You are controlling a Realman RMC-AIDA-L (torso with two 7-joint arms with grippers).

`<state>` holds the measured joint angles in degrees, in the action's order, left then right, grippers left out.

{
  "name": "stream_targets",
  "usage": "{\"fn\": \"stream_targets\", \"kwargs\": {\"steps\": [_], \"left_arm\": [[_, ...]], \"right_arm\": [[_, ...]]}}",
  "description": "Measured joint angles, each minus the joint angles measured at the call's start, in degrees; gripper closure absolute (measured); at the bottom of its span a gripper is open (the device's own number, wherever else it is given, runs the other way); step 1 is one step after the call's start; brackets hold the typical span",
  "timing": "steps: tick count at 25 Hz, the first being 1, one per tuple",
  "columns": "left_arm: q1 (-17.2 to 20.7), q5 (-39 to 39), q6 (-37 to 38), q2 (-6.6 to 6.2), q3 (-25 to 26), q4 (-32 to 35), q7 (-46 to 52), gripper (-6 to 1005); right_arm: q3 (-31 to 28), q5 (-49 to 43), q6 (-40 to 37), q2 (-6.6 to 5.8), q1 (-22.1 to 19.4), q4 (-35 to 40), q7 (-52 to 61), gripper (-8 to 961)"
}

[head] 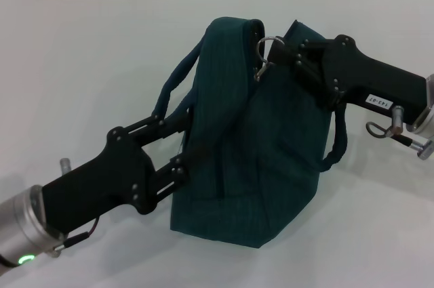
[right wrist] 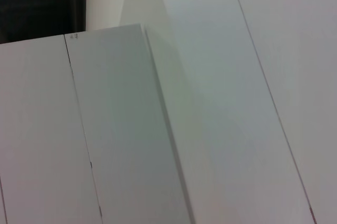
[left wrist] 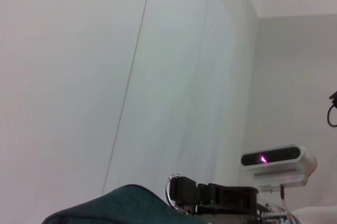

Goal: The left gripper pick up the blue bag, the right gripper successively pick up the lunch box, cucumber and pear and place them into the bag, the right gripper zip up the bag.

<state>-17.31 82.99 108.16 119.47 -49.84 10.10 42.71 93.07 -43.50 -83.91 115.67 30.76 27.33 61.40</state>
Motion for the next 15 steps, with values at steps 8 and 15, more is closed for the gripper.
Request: {"fn": "stream_targets", "kwargs": {"steps": [8, 15], "left_arm": [[-1.24, 0.39, -2.15, 0.31, -0.35, -0.59, 1.77, 468], [-0.94, -0.16, -2.93, 0.49, -0.04, -0.78, 0.58, 448]], "right_arm": [[0.0, -0.01, -0.77, 0.09, -0.16, 0.01, -0.06, 947], [0.0, -0.02, -0.95, 0.17, -0.33, 0.01, -0.06, 947]]}}
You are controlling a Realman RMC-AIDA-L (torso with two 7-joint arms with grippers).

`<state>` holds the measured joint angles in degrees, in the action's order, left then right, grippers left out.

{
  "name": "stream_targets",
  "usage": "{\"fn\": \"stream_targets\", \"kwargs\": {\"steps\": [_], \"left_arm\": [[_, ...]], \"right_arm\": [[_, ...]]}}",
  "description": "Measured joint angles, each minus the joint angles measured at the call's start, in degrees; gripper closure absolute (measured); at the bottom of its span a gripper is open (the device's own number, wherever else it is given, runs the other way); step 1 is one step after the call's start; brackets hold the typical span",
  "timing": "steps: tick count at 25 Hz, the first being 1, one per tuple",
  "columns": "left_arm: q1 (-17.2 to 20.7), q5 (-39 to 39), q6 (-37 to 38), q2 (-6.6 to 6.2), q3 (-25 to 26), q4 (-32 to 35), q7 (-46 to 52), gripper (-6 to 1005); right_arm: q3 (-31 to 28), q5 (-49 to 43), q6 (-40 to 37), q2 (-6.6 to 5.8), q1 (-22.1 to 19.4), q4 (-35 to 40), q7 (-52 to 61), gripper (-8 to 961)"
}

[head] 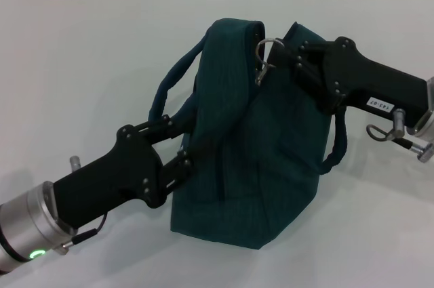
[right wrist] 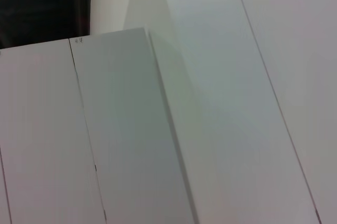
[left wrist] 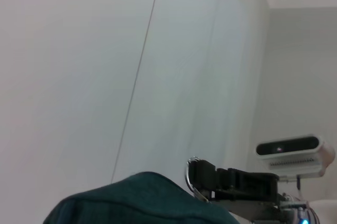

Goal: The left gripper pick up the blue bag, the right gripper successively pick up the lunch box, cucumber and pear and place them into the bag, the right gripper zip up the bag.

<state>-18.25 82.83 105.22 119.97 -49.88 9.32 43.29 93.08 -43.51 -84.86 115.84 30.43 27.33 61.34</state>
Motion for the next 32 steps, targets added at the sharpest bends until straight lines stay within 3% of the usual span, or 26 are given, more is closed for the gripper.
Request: {"fn": "stream_targets", "kwargs": {"steps": [4, 9, 15, 21, 32], "left_arm": [[0.1, -0.48, 0.06, 0.0, -0.08, 0.0, -0.18, 526], [-0.1, -0.21, 0.15, -0.07, -0.3, -0.01, -0.1, 769], [-0.43, 2.21, 1.73, -0.55, -0.51, 0.91, 0.41, 923], [-0.58, 8.87, 6.46, -1.32, -0.52, 6.59, 1.47, 941], [-1.62, 12.67, 6.94, -1.9, -0.57, 7.41, 2.48, 942]], "right_arm": [[0.0, 0.0, -0.11, 0.0, -0.37, 0.0, 0.0, 947], [0.02, 0.0, -0.21, 0.01, -0.43, 0.0, 0.0, 947], [0.89, 0.01, -3.19, -0.09, -0.72, 0.0, 0.33, 947], [0.53, 0.43, -6.61, -0.06, -1.2, 0.3, 0.78, 947], [-0.42, 0.8, 1.22, -0.25, 0.12, -0.09, 5.77, 946]]}}
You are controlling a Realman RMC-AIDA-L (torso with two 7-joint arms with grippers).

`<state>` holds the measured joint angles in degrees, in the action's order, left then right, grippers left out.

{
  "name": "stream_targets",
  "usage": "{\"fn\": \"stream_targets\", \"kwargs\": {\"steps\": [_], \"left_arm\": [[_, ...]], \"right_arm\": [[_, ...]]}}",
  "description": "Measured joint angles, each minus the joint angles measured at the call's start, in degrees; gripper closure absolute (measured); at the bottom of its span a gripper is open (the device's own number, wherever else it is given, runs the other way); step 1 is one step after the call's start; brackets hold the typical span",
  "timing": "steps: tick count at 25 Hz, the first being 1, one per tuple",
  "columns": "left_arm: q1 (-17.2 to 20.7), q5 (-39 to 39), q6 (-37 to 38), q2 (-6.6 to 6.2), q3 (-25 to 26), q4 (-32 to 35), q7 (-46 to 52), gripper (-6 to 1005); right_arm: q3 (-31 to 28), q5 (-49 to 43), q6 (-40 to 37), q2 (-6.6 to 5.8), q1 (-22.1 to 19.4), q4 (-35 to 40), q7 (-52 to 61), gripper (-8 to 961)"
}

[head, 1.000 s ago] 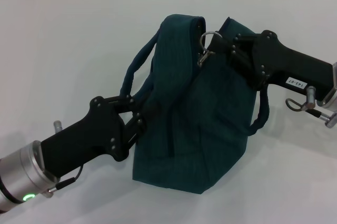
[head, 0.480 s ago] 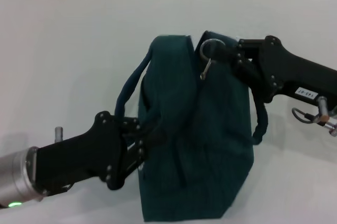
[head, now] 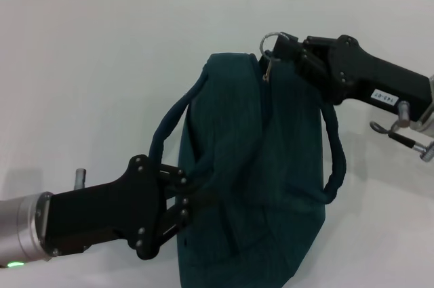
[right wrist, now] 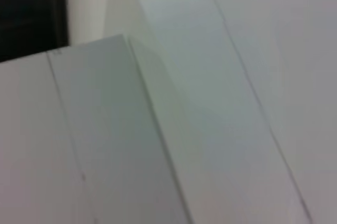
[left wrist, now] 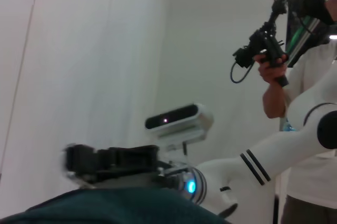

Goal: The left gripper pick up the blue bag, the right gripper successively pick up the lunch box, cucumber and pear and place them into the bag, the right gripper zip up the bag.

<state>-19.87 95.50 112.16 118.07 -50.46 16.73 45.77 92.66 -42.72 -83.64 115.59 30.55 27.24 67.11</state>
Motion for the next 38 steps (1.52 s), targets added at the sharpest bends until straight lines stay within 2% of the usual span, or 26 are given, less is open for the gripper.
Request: {"fn": "stream_targets", "kwargs": {"steps": [14, 25, 30, 34, 38], "left_arm": [[0.34, -0.21, 0.13, -1.0, 0.17, 0.06, -0.07, 942], [0.16, -0.45, 0.26, -1.25, 0.64, 0.06, -0.18, 943], [-0.3, -2.74, 0.1, -1.84, 0.8, 0.47, -0.26, 943], [-0.65, -3.4, -0.01, -2.5, 0.81, 3.39, 0.03, 944], [-2.18, -3.46, -0.04, -4.22, 0.8, 4.26, 0.84, 944]], "right_arm": [[-0.46, 0.01, 10.73, 0.22, 0.73, 0.27, -3.72, 946], [-2.35, -0.93, 13.21, 0.14, 0.92, -0.32, -5.76, 946], [-1.79, -3.36, 9.01, 0.2, -3.04, -0.65, -6.71, 946], [-2.22, -3.21, 3.69, 0.2, -7.11, -0.07, -9.01, 946], [-2.36, -2.64, 0.02, 0.07, -9.67, -0.13, -9.06, 947]]}}
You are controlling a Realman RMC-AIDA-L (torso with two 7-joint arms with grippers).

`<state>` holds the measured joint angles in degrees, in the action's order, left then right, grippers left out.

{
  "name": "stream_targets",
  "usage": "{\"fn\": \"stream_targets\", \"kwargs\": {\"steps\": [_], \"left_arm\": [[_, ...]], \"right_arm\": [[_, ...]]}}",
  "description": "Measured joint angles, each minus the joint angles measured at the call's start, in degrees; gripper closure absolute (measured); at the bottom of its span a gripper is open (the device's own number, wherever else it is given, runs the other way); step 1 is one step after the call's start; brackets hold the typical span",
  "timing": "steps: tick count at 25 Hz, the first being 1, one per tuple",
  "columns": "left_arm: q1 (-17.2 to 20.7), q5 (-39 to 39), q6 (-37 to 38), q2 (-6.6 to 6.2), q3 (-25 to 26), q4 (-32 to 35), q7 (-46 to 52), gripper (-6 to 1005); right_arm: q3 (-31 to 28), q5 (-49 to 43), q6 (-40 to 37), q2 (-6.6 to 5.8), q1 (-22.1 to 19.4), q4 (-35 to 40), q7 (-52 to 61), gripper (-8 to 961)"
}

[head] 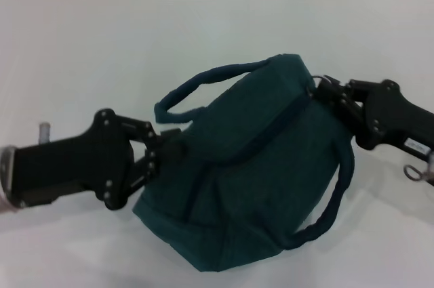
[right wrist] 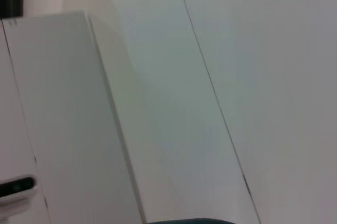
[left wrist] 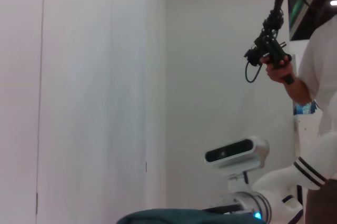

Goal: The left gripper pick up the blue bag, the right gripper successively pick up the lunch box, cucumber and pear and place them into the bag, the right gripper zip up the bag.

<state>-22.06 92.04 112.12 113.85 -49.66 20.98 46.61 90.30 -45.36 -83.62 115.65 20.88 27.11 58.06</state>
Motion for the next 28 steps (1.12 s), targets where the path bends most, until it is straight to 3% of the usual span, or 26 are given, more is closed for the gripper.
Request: {"fn": "stream_targets", "kwargs": {"steps": [3, 8, 28], "left_arm": [[-1.15, 0.32, -0.05, -0.85, -0.17, 0.03, 0.43, 944], [-1.73, 0.47, -0.1, -1.14, -0.32, 0.13, 0.81, 943], [0.36, 1.32, 0.13, -0.5, -0.53, -0.22, 0.94, 936]], "right_arm": [[0.01, 0.05, -0.5, 0.04, -1.05, -0.36, -0.11, 947], [-0.82, 0.2, 2.16, -0.12, -1.43, -1.1, -0.6, 947], [-0.89, 0.75, 16.13, 0.42, 2.46, -2.22, -3.12, 947]]}}
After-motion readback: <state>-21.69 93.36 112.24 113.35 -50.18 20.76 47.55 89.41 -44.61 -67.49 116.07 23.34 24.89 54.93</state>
